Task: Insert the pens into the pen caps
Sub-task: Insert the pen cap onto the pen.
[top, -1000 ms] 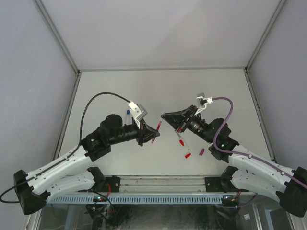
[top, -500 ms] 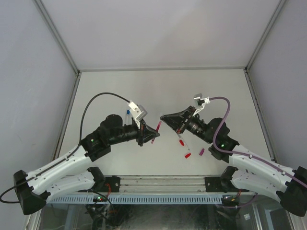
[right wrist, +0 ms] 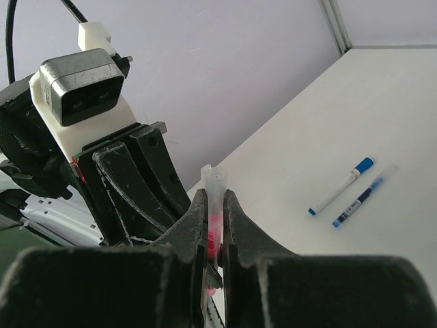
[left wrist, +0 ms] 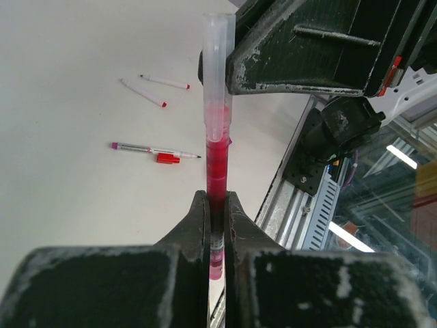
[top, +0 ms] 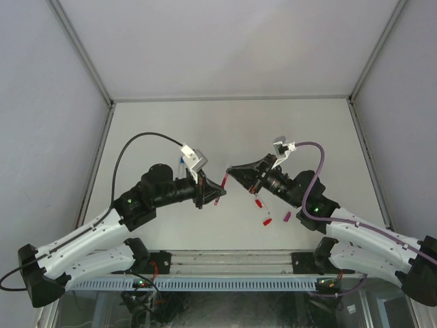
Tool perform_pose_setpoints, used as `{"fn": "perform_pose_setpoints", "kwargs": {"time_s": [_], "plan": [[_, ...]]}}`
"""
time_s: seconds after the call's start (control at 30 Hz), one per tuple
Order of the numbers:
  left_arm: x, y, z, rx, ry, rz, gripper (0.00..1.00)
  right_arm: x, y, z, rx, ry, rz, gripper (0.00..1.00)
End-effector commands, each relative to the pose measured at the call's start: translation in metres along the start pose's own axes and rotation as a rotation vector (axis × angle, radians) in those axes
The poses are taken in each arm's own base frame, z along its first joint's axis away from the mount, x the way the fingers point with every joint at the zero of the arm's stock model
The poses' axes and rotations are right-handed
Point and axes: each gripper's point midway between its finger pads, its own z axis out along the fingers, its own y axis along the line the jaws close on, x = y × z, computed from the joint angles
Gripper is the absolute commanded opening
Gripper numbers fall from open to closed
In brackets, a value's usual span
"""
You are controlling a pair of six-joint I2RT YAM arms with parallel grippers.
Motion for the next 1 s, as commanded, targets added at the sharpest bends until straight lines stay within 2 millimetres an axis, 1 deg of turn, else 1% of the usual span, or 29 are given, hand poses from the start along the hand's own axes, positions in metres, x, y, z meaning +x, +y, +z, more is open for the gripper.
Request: {"fn": "perform_pose_setpoints", "kwargs": {"time_s": [0.0, 0.17, 0.33, 0.5, 0.6, 0.77, 0.87, 0.97], "plan": [[-0.067, -0.029, -0.015, 0.071, -0.213, 0.014, 0.00, -0.015, 0.017, 0.002, -0.035, -0.032, -0.038, 0.00], [-0.079, -0.034, -0.019, 0.084, -0.251, -0.001, 0.00, -0.009, 0.021, 0.004, -0.044, -0.027, -0.029, 0.00], [-0.084, -0.034, -0.021, 0.078, -0.263, 0.003, 0.00, -0.001, 0.023, 0.005, -0.046, -0.008, -0.036, 0.00], [-0.080, -0.031, -0.019, 0.065, -0.248, 0.002, 0.00, -0.005, 0.025, 0.002, -0.052, -0.021, -0.062, 0.01], [-0.078, -0.031, -0.018, 0.064, -0.241, 0.002, 0.00, -0.010, 0.029, 0.000, -0.062, -0.036, -0.074, 0.10], [-0.079, -0.029, -0.018, 0.056, -0.239, 0.003, 0.00, -0.014, 0.028, -0.003, -0.055, -0.046, -0.083, 0.31], [-0.077, -0.028, -0.018, 0.050, -0.231, 0.004, 0.00, -0.021, 0.027, -0.008, -0.036, -0.066, -0.100, 0.41], [-0.071, -0.025, -0.017, 0.035, -0.211, 0.004, 0.00, -0.030, 0.027, -0.015, -0.028, -0.088, -0.119, 0.47]]}}
